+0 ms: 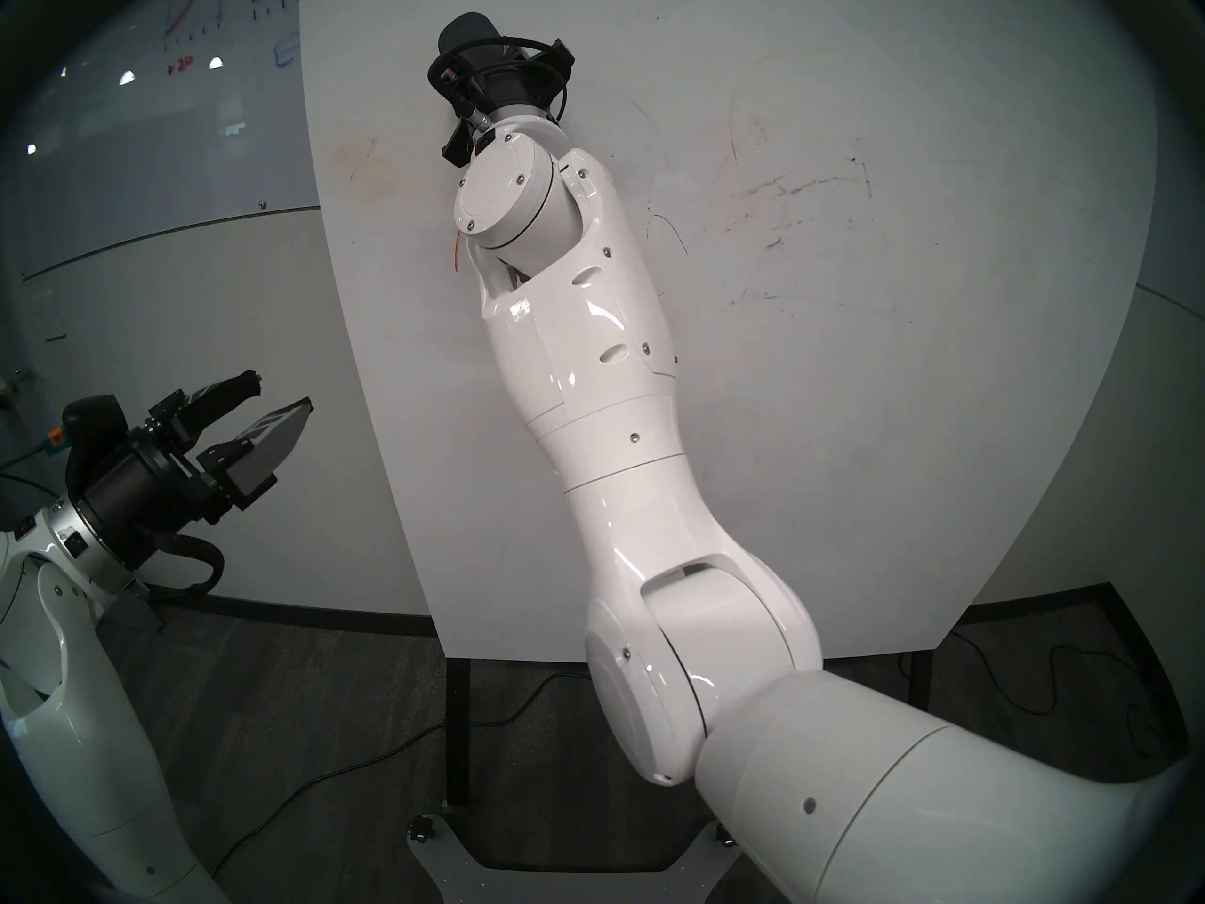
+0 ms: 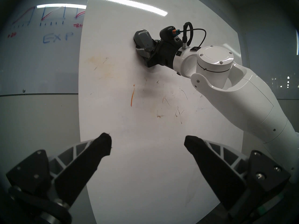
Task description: Erase all marks on the whiteboard with the eraser
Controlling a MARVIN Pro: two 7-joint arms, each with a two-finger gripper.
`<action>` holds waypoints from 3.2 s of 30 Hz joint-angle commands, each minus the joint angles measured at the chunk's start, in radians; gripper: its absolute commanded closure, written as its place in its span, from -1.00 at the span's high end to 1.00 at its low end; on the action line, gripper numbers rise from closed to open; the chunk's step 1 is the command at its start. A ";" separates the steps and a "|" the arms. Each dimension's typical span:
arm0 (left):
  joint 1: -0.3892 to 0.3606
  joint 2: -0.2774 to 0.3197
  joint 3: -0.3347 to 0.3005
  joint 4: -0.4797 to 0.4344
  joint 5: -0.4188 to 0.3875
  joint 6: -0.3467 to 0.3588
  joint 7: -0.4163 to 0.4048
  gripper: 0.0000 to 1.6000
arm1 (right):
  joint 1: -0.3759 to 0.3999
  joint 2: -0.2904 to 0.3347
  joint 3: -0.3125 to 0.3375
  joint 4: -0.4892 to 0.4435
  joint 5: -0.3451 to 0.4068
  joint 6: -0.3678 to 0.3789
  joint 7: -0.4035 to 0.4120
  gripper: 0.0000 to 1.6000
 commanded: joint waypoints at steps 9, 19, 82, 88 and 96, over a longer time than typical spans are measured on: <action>-0.002 0.002 0.002 -0.016 -0.002 -0.001 -0.002 1.00 | -0.094 0.094 0.137 -0.014 0.006 0.076 -0.017 -1.00; -0.003 0.002 0.002 -0.016 -0.002 -0.001 -0.002 1.00 | -0.150 0.076 0.167 -0.040 0.027 0.073 0.000 -1.00; -0.011 0.002 0.002 -0.016 -0.002 -0.002 -0.004 1.00 | -0.389 -0.006 0.282 -0.157 0.208 0.082 0.047 -1.00; -0.011 0.002 0.002 -0.016 -0.002 -0.002 -0.004 1.00 | -0.395 0.000 0.291 -0.182 0.229 0.074 0.050 -1.00; -0.009 0.002 0.001 -0.016 -0.001 -0.001 -0.004 1.00 | -0.432 0.029 0.285 -0.277 0.272 0.080 0.055 -1.00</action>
